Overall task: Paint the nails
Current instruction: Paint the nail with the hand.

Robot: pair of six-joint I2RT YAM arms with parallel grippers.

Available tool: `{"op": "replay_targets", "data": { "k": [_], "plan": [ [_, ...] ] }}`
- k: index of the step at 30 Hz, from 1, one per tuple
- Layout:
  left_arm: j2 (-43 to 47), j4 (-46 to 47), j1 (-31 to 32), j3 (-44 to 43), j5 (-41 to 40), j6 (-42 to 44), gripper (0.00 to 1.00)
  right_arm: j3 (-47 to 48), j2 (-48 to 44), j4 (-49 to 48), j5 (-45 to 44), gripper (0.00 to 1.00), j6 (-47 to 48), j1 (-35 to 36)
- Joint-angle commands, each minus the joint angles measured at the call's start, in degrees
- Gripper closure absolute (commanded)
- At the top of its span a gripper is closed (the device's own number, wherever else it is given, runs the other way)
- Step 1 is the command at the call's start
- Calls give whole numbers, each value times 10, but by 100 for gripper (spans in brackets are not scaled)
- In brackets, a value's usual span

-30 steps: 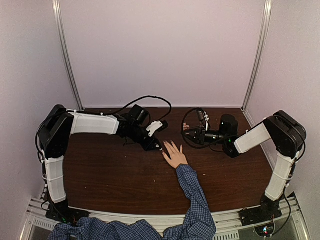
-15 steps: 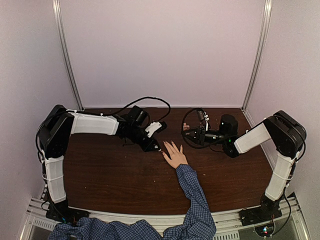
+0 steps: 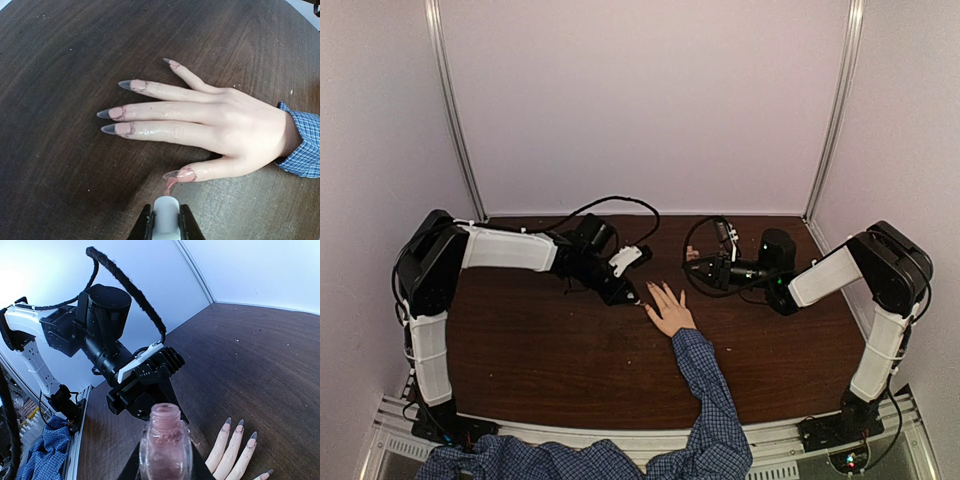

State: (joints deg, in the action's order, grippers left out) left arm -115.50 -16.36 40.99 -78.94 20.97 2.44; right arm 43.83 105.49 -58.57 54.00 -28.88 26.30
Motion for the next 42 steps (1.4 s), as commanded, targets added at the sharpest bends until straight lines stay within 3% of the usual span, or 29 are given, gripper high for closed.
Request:
{"op": "replay_targets", "data": {
  "k": [1, 9, 15, 42],
  "plan": [
    [15, 20, -7, 7, -5, -3, 100, -2, 5, -26, 4, 100, -4, -4],
    [40, 34, -8, 19, -2, -9, 100, -3, 4, -26, 3, 100, -3, -4],
    [48, 43, -7, 27, 48, -8, 100, -3, 4, -26, 3, 100, -3, -5],
    [-7, 15, -7, -14, 70, -4, 100, -2, 5, -26, 2, 100, -3, -4]
  ]
}}
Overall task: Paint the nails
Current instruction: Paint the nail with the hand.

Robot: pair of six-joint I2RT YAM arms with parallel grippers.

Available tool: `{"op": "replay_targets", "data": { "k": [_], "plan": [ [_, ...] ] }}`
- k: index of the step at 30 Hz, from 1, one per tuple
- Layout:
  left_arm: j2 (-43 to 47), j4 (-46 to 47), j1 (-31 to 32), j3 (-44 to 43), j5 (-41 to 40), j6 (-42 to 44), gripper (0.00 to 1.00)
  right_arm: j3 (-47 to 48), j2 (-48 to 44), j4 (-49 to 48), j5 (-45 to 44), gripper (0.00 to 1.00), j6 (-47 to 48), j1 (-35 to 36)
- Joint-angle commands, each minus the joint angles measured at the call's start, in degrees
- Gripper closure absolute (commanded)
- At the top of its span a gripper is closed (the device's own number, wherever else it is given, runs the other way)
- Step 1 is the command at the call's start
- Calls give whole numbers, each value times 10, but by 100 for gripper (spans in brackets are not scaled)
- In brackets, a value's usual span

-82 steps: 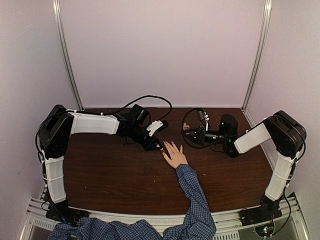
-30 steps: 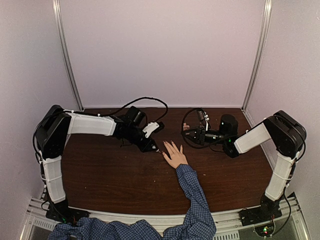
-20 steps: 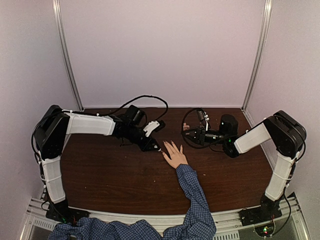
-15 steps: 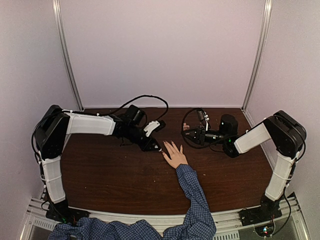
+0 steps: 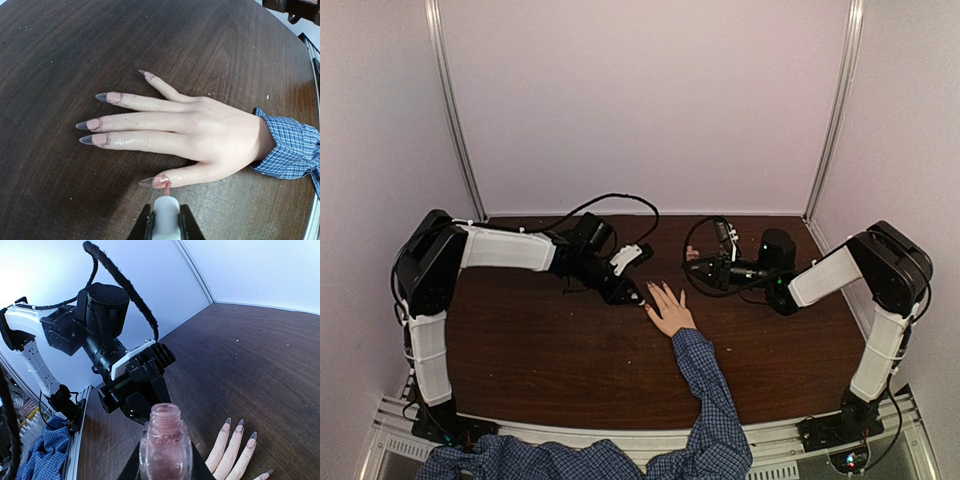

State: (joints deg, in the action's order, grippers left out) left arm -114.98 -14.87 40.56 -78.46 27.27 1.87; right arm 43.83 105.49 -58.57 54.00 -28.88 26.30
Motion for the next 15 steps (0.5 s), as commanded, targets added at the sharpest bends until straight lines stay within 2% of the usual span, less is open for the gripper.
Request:
{"op": "replay_targets", "data": {
  "k": [1, 15],
  "plan": [
    [-12, 1, -2, -20, 5, 2, 100, -2, 5, -26, 2, 100, -3, -4],
    [-14, 13, -16, -25, -50, -17, 100, -2, 5, -26, 3, 100, -3, -4]
  ]
}}
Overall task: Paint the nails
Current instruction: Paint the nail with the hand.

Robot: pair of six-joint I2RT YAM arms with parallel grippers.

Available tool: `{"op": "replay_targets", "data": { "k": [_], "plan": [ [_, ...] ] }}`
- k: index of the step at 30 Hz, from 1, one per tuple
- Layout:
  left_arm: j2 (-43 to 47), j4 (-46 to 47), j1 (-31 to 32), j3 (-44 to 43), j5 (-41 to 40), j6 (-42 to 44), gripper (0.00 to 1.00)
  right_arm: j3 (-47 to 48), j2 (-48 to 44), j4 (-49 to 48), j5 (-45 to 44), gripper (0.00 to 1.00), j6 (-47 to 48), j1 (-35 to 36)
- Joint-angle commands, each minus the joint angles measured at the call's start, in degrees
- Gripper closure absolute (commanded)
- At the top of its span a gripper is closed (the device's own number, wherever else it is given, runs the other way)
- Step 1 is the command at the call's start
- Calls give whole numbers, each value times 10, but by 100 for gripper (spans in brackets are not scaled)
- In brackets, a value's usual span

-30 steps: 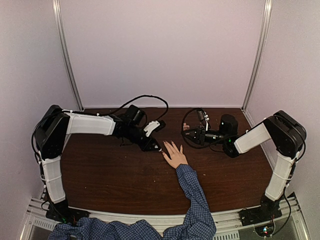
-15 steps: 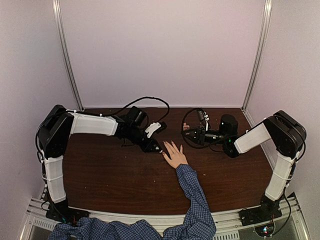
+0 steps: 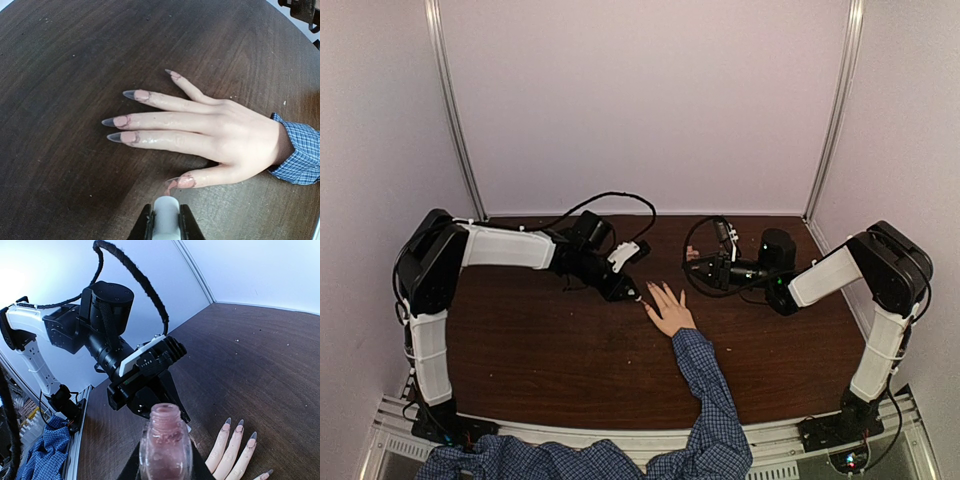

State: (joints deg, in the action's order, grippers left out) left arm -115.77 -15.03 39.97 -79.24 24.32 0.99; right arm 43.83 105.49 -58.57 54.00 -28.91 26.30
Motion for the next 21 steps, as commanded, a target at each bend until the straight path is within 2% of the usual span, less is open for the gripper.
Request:
{"op": "replay_targets", "data": {
  "k": [1, 9, 17, 21],
  "plan": [
    [-6, 14, -11, -19, -23, -16, 100, -2, 5, -26, 3, 100, -3, -4],
    [32, 31, -20, 3, -54, -36, 100, -3, 3, -28, 3, 100, -3, -4],
    [133, 51, -20, 60, -38, -57, 100, -20, -17, -39, 2, 100, 3, -3],
    [205, 43, -20, 93, -53, -71, 100, -29, -52, -9, -5, 100, 25, 3]
  ]
}}
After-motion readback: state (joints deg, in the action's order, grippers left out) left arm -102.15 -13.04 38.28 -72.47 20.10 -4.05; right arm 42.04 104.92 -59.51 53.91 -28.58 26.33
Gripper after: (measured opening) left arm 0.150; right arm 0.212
